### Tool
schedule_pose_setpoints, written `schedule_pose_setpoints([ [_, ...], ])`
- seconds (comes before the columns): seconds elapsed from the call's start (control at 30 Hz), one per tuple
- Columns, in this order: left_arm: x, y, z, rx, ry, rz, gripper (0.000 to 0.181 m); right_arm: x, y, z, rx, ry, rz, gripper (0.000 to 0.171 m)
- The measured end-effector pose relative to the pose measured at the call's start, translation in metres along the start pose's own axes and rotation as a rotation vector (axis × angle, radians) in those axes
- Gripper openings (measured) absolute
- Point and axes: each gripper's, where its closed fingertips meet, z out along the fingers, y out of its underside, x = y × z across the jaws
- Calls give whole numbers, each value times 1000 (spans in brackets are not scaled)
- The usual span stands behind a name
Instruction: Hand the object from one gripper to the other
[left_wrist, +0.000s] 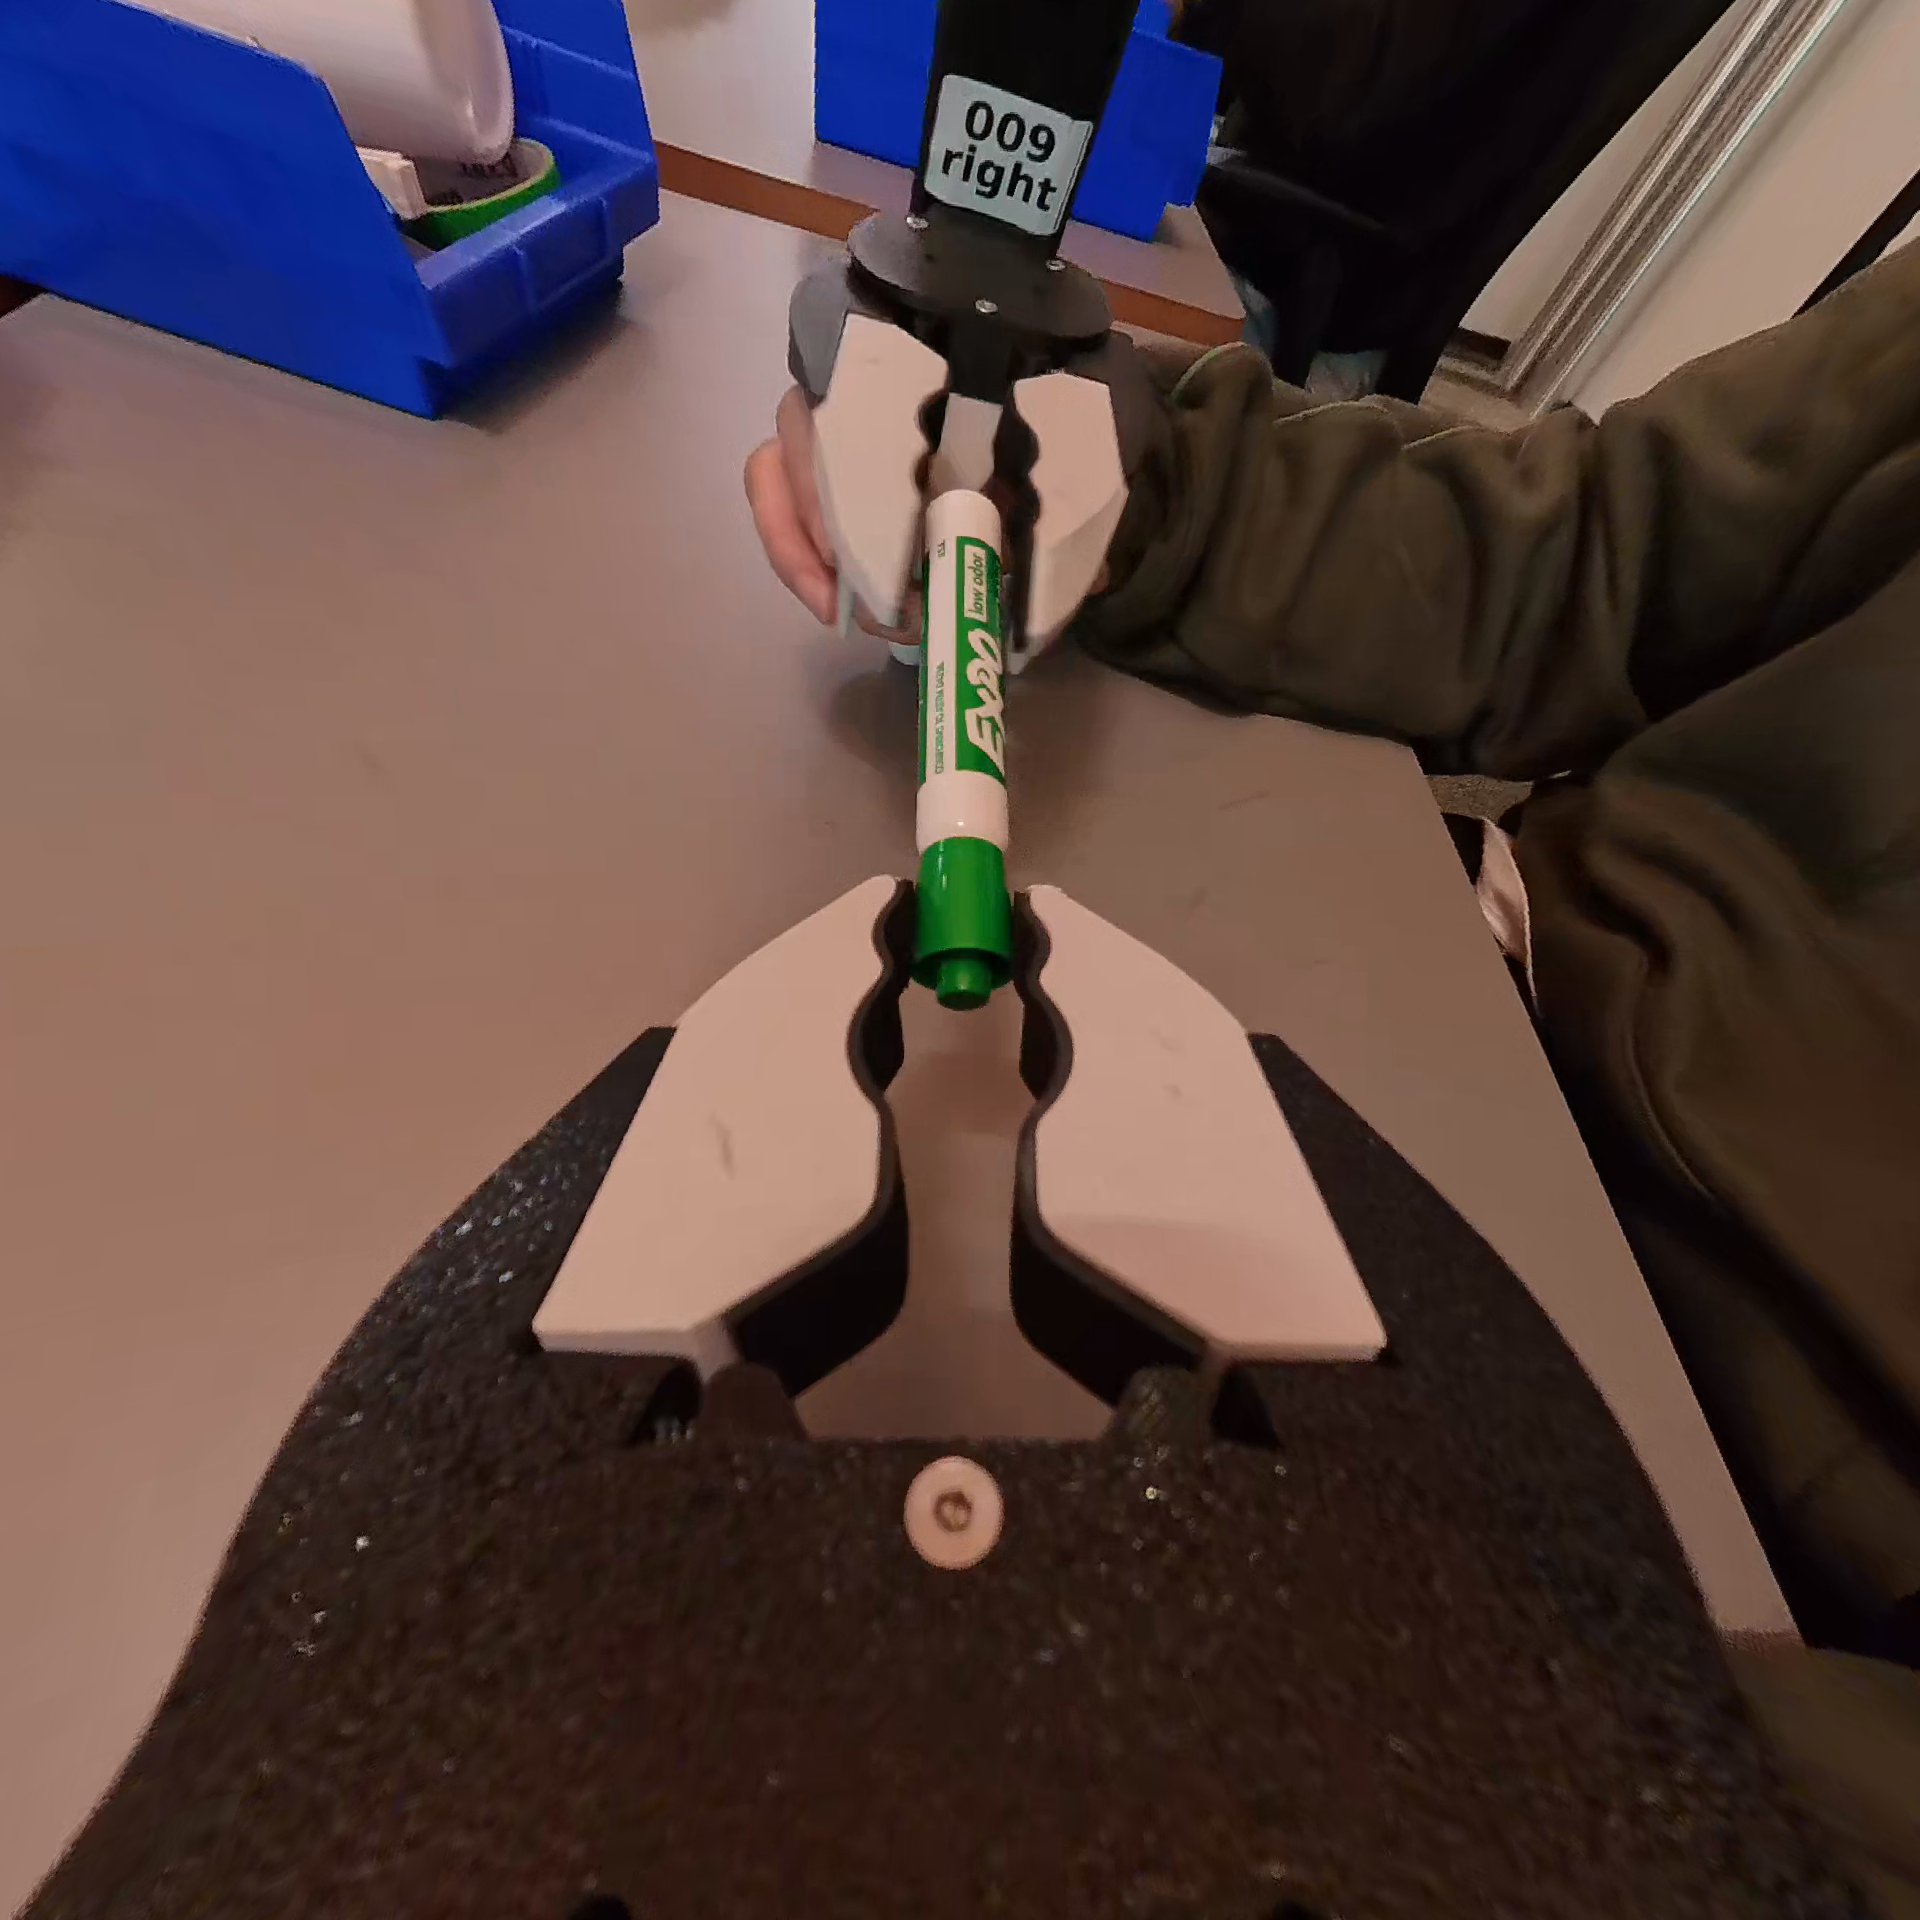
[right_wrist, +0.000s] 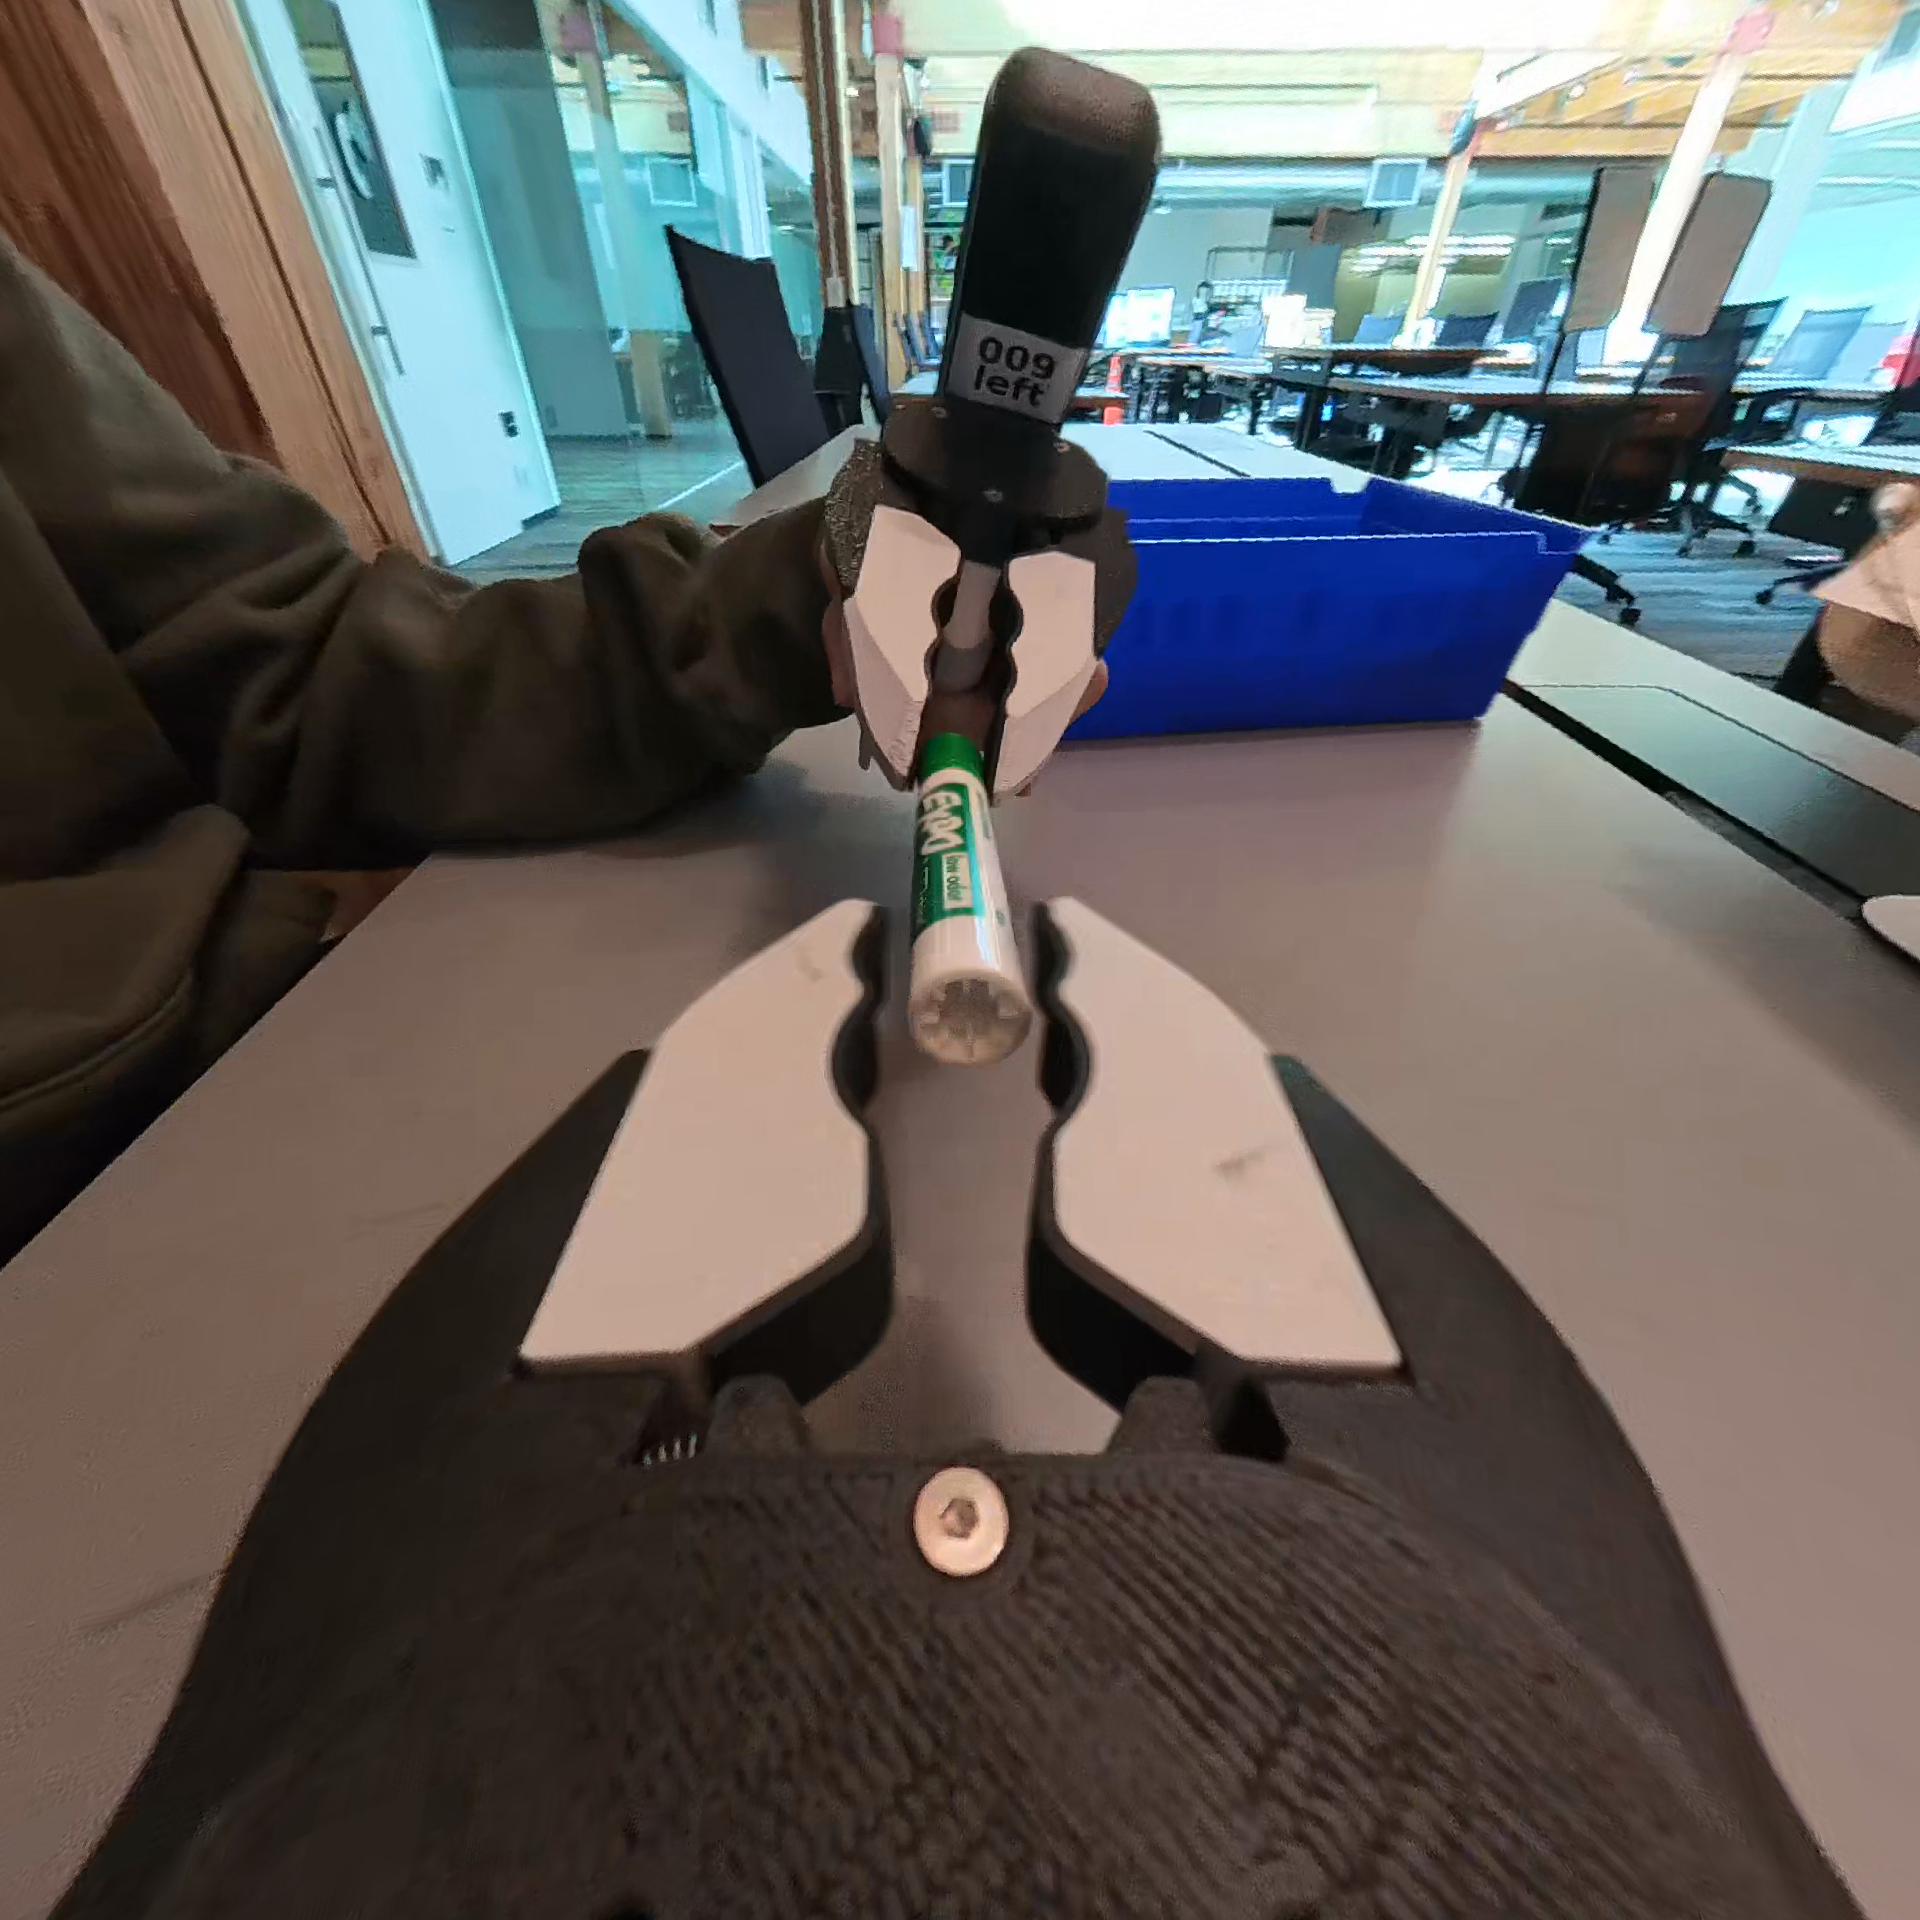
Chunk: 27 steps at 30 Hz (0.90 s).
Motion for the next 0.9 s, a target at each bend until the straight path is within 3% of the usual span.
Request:
schedule_pose_setpoints([
  [0.03, 1, 1, -1, 6, 2, 1, 17, -1, 0, 1, -4, -11, 1, 20],
  [0.17, 1, 3, -3, 25, -5, 2, 17, -2, 5, 5, -43, -19, -6, 20],
  [0.23, -3, -9, -8, 128, -40, 29, 17, 2, 2, 5, -30, -10, 28, 20],
  [0.33, -17, -38, -26, 345, -195, 106, 42, 14, -17, 0, 95, 16, 169, 20],
  [0.43, -17, -53, -38, 448, -315, 276, 46, 22, -27, -6, 212, -10, 376, 20],
  [0.6, -16, -64, -27, 406, -549, 638, 53, 35, -22, -7, 280, -44, 691, 20],
  [0.67, -20, -58, -15, 296, -610, 736, 49, 33, -17, -7, 278, -90, 779, 20],
  [0.77, -25, -46, -2, 177, -623, 801, 39, 26, -19, -9, 285, -176, 849, 20],
  [0.9, -24, -42, 0, 155, -602, 812, 31, 21, -14, -6, 241, -191, 860, 20],
])
